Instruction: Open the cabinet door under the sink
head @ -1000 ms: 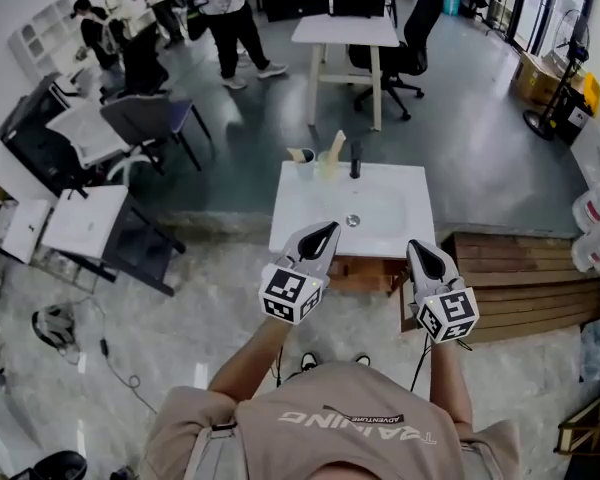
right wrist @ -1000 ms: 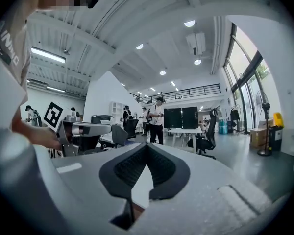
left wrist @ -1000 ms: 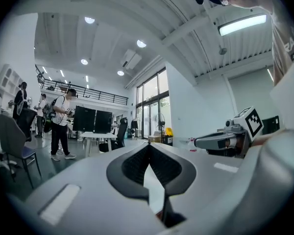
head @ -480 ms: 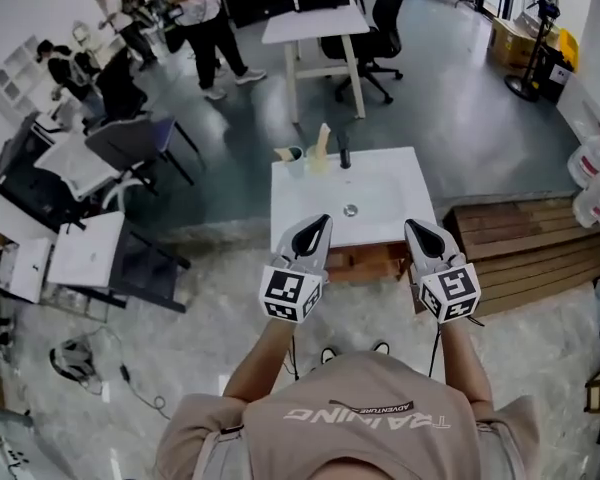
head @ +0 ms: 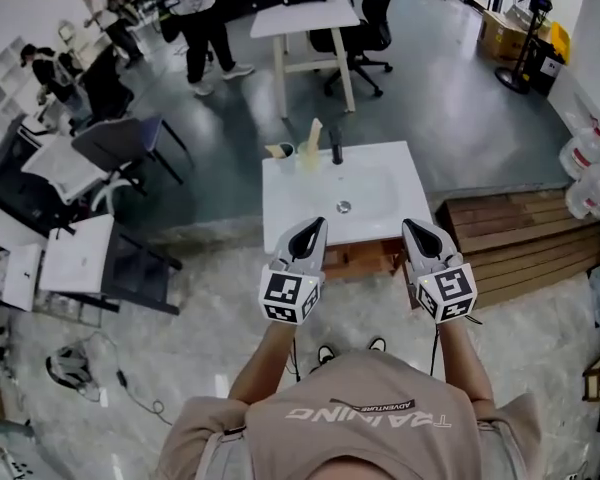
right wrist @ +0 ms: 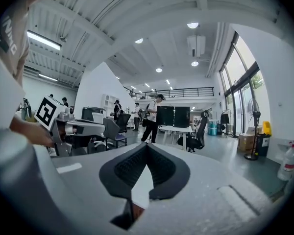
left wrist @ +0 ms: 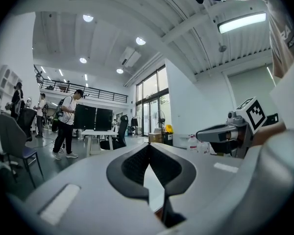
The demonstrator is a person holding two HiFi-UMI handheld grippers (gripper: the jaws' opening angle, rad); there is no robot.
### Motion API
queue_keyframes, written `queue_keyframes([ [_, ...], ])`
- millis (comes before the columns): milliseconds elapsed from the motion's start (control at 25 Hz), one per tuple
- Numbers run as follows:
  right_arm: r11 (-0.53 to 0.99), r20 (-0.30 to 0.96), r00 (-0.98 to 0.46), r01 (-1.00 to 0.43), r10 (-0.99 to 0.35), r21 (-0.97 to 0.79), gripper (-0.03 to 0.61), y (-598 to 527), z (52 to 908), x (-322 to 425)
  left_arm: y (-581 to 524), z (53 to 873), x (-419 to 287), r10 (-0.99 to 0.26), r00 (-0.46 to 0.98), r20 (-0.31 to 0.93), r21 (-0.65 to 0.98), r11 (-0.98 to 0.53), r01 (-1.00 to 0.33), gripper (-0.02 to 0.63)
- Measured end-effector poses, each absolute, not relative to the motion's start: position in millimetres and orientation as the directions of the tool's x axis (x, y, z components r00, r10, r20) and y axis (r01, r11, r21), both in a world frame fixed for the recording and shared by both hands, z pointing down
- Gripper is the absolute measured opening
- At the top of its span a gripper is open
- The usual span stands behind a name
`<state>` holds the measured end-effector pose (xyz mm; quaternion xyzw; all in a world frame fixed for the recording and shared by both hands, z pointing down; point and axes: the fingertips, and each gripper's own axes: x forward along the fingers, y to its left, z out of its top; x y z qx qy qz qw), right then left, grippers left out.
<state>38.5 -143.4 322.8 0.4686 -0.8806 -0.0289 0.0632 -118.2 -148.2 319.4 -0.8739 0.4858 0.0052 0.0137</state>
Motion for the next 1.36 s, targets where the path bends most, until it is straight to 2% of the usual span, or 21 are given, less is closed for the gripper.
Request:
queue_keyframes([
  [720,0.552,0.076,-0.547,-0.832,-0.833,0.053,0.002,-139,341,44,-146,332,-110,-0.827,0.561,0.028,-0.012,-0.561,-0.827,0.018],
  [1360,0.535,0.075,-0.530,-0.840,-0.845,0.093,0.002,-140,338,42,-150,331,-109,-0.812,0.584,0.003,-0.007,-0.584,-0.812,0.018],
])
